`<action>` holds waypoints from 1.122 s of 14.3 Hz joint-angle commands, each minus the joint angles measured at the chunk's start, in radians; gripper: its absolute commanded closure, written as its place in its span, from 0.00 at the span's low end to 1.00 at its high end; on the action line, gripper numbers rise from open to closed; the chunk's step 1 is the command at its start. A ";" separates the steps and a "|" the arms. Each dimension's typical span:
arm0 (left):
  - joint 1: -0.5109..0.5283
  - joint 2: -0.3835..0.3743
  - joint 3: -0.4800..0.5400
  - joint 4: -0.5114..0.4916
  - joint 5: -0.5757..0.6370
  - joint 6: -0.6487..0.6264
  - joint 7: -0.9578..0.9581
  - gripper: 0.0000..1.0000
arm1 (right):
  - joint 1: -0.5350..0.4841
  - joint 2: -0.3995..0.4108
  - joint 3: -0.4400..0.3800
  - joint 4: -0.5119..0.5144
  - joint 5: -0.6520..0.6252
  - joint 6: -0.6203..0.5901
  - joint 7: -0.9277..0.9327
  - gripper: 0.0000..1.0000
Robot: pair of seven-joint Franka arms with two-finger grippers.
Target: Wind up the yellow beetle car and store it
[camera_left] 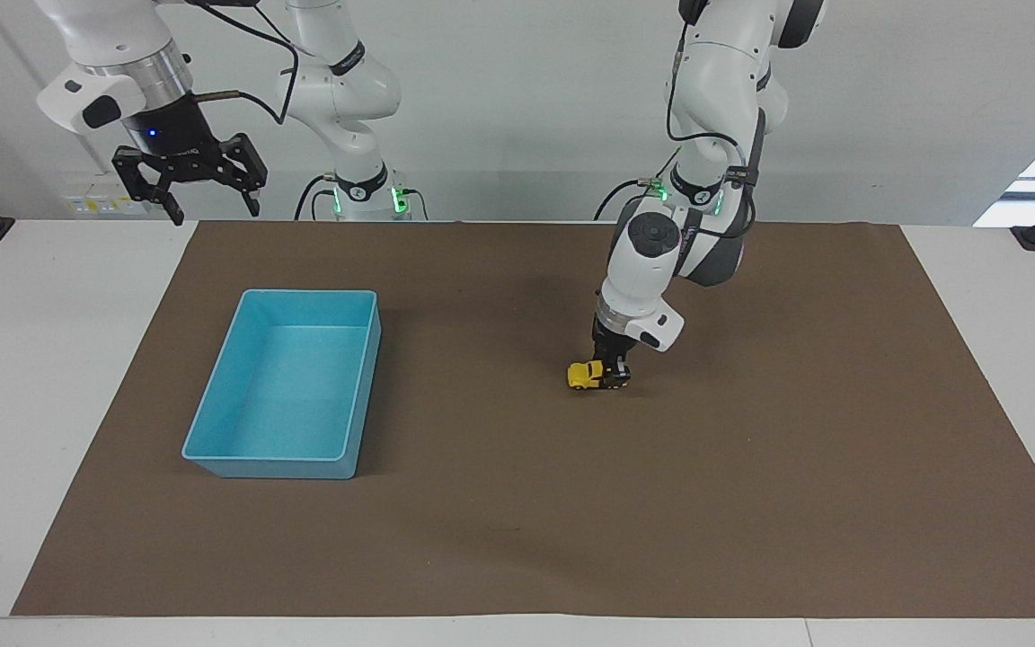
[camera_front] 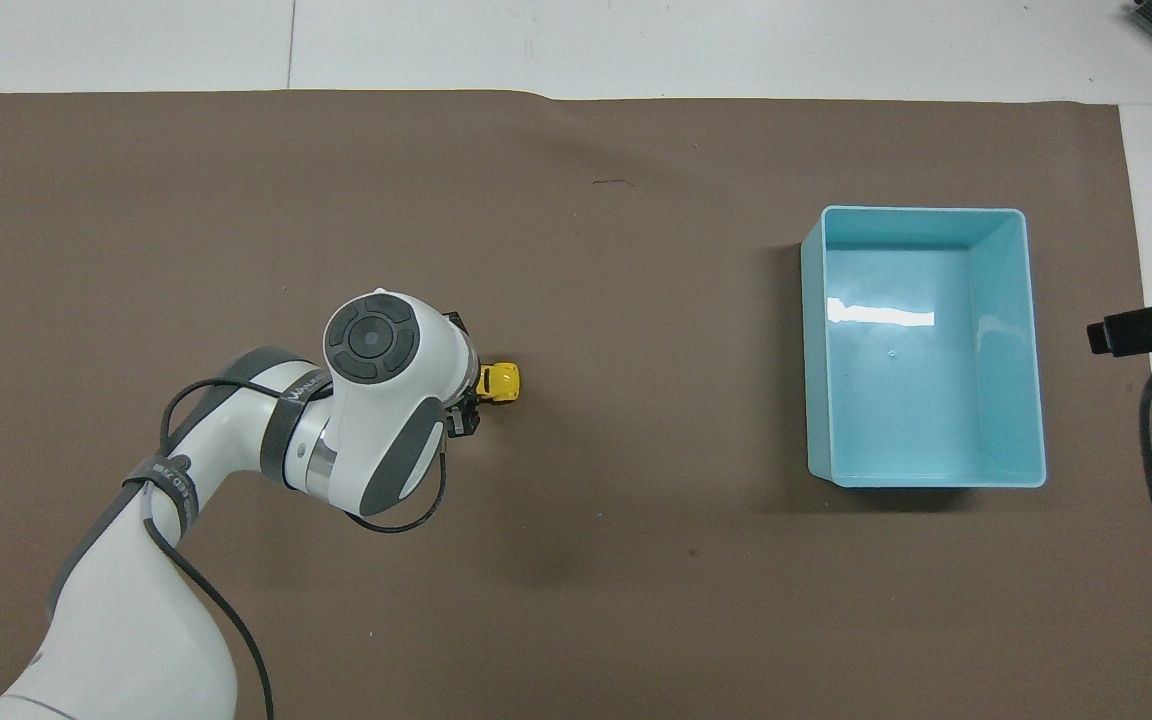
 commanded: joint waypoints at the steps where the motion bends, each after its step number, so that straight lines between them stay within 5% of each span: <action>1: 0.056 0.001 0.005 -0.024 -0.008 0.006 0.039 1.00 | -0.003 -0.012 -0.001 -0.008 0.014 0.013 0.020 0.00; 15: 0.153 -0.010 0.010 -0.064 -0.006 -0.029 0.127 1.00 | -0.004 -0.012 -0.001 -0.008 0.014 0.013 0.020 0.00; 16: 0.153 -0.013 0.013 -0.061 -0.006 -0.033 0.133 0.60 | -0.003 -0.012 -0.001 -0.008 0.014 0.013 0.020 0.00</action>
